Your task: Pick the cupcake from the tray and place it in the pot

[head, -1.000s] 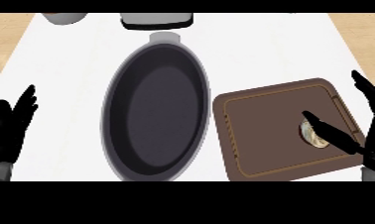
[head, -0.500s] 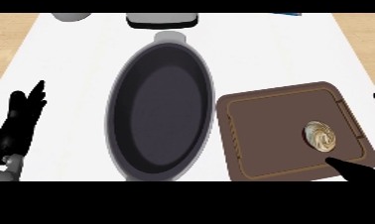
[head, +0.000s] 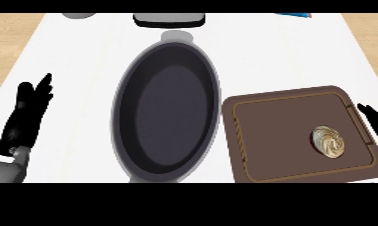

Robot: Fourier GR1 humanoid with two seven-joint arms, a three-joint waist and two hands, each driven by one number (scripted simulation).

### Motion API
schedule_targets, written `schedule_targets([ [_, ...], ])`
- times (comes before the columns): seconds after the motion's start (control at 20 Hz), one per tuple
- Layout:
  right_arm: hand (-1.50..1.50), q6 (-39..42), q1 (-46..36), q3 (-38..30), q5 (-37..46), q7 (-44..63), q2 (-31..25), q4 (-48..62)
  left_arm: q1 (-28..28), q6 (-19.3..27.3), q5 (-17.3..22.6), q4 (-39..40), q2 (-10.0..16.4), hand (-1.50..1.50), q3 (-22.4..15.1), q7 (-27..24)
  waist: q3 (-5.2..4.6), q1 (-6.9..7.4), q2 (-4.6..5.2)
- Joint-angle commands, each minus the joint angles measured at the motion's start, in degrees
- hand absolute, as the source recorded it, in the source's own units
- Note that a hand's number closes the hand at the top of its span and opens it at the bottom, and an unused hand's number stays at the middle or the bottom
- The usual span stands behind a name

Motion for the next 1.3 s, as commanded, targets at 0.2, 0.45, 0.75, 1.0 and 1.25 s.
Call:
schedule_targets([
  [0.2, -1.5, 8.1, -4.9, -0.09, -0.41, 9.56, 4.2, 1.75, -1.33, -1.53, -3.07, 3.39, -3.41, 0.0, 1.45, -0.28, 0.14, -0.19, -0.05],
  [0.45, -1.5, 8.06, -3.68, -0.68, 1.26, 6.38, 7.96, 5.04, -1.94, -3.58, -4.21, 3.69, -3.67, 0.0, 4.18, 0.13, 0.16, -0.29, -0.09],
  [0.75, -1.5, 8.6, -8.84, 1.58, 6.78, 4.09, 12.57, 14.46, 3.65, -3.4, -7.06, -3.03, -5.35, 0.0, 4.39, 0.09, 0.16, 0.19, -0.1],
  [1.0, -1.5, 5.13, -8.82, 1.69, 11.92, -3.94, 16.11, 21.82, -1.26, -4.79, -8.9, -0.25, -6.62, 0.0, 6.58, 3.87, 0.18, -0.03, -0.06],
  [1.25, -1.5, 5.56, -6.44, 1.91, 16.7, -3.56, 18.67, 19.67, -1.48, -8.71, -8.94, -0.59, -6.84, 0.0, 10.16, 3.9, 0.16, -0.22, -0.11],
])
